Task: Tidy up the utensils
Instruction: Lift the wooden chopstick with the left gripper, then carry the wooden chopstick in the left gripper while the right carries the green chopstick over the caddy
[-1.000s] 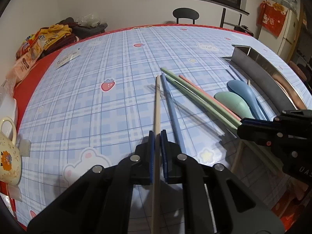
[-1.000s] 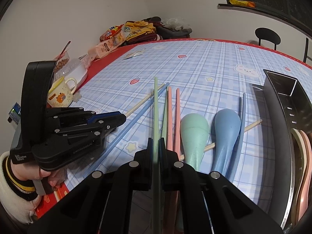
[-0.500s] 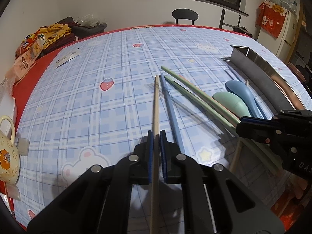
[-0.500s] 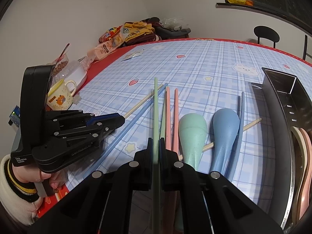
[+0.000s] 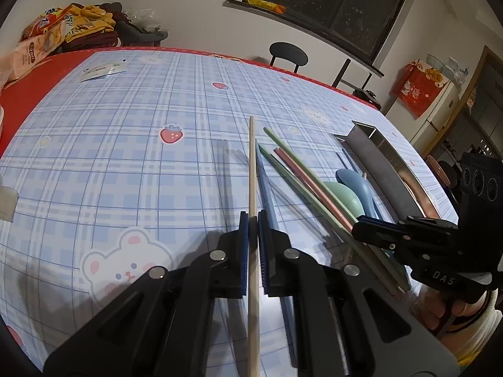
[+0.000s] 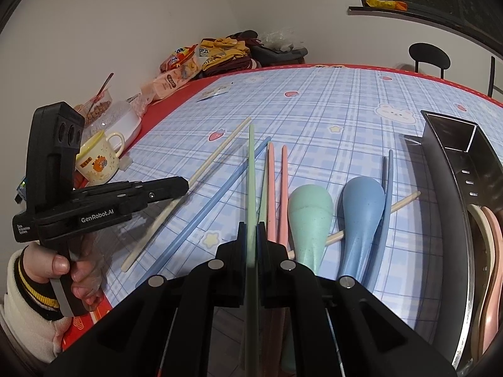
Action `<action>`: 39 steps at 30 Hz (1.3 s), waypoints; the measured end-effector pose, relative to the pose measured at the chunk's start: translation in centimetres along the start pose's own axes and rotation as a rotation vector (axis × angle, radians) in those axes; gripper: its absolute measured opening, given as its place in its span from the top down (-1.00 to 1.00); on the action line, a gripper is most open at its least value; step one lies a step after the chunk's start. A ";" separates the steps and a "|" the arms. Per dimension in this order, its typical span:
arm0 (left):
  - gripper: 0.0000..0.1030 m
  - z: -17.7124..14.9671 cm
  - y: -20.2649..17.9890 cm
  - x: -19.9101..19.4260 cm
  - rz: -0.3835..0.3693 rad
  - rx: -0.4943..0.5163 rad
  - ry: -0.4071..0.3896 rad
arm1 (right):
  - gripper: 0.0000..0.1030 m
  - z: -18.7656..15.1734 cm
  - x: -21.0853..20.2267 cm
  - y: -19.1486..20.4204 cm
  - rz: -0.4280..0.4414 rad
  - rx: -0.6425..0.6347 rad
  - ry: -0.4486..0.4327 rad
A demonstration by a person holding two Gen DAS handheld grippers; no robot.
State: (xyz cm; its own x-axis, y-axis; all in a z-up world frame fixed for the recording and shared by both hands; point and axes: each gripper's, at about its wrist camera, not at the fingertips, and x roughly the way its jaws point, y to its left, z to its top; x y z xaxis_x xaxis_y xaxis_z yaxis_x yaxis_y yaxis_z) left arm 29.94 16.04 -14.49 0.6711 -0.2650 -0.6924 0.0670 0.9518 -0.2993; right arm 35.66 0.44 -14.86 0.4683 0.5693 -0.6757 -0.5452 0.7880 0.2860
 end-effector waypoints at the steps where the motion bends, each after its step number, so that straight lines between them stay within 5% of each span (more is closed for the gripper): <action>1: 0.80 0.0 -0.2 -0.2 -0.001 0.007 -0.006 | 0.87 0.0 0.0 0.0 0.000 0.001 -0.001; 23: 0.80 0.6 0.8 -3.6 -0.153 -0.074 -0.160 | 0.87 0.0 -0.4 -0.3 0.020 0.025 -0.017; 27: 0.80 0.3 0.5 -2.2 -0.112 -0.058 -0.097 | 0.87 0.0 -0.4 -0.3 0.019 0.025 -0.016; 39: 0.81 -0.3 -2.7 1.3 0.180 0.140 0.054 | 0.87 0.0 -0.4 -0.4 0.028 0.036 -0.013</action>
State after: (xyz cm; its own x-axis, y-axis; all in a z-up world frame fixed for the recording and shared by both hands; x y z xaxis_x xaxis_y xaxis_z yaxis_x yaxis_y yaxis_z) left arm 30.38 13.13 -14.76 0.6414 -0.0933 -0.7615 0.0544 0.9956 -0.0761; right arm 35.69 -0.11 -14.77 0.4628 0.5938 -0.6581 -0.5324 0.7798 0.3292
